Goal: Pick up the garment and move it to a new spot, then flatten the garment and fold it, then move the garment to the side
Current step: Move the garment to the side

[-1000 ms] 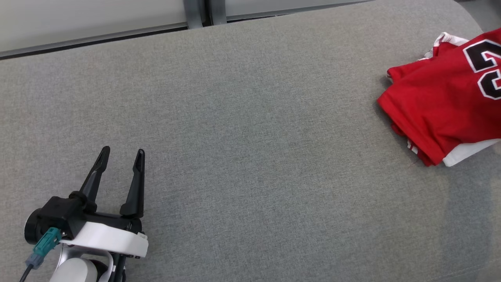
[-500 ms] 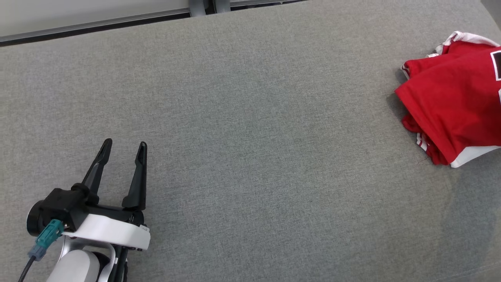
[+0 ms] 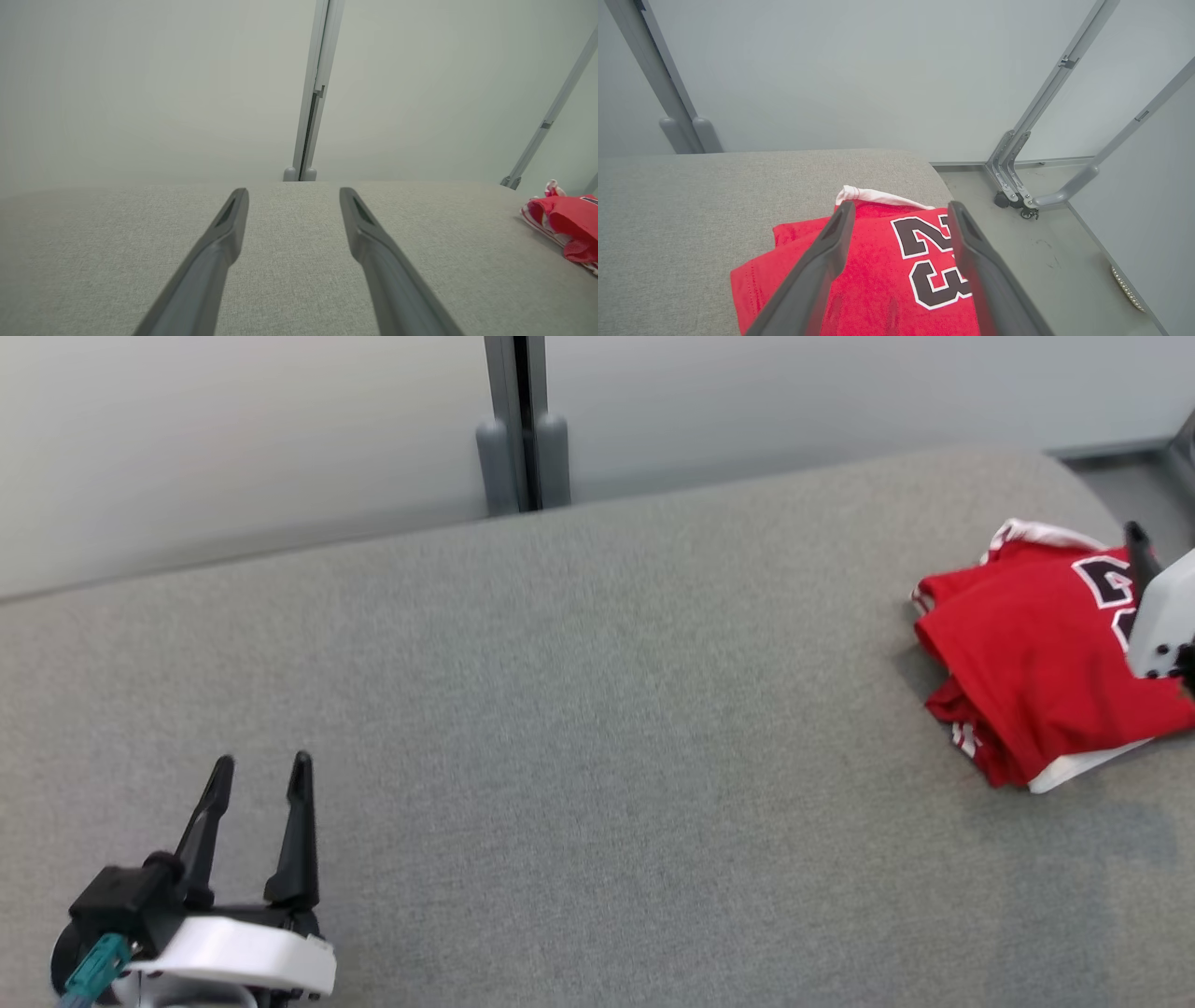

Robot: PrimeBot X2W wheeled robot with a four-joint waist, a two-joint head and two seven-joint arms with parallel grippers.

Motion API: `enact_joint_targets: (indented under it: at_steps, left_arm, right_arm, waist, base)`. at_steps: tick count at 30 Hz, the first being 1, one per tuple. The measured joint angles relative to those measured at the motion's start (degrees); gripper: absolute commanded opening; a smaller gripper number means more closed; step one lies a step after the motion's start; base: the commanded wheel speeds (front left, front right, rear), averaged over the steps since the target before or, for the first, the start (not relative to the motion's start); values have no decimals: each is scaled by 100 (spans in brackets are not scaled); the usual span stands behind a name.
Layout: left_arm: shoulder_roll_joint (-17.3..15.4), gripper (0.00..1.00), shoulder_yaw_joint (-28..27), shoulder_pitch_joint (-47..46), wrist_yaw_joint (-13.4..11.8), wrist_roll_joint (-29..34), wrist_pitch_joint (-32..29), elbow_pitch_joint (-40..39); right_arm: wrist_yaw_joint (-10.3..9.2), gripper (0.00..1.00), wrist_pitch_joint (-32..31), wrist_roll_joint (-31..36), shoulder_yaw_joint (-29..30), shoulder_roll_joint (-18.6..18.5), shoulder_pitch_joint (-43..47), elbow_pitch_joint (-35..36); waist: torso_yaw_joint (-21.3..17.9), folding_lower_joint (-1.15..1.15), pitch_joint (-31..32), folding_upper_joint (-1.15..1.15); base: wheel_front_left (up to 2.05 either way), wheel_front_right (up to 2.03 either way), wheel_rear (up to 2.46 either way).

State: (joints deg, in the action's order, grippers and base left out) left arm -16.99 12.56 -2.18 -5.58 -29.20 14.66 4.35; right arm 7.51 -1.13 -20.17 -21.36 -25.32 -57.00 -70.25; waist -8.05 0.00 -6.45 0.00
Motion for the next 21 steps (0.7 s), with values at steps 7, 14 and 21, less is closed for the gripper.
enact_joint_targets:
  at_steps: [7, 14, 21]
  left_arm:
    - [0, 100, -322, 446, -157, -34, 19, -335]
    - [102, 100, -564, 922, -298, -198, 26, -472]
    - [145, 100, -521, 1290, -411, -46, 18, -387]
  right_arm:
    - [-1, 100, 976, -499, -10, 291, 879, 844]
    - [0, 100, 1378, -914, -201, 404, 2112, 2176]
    - [0, 100, 1527, -1140, -110, 377, 3472, 3496]
  waist:
    - [68, 0, 791, 0]
    - [230, 0, 1278, 0]
    - [338, 0, 1523, 0]
  base:
    - [0, 0, 0]
    - [0, 0, 0]
    - [0, 0, 0]
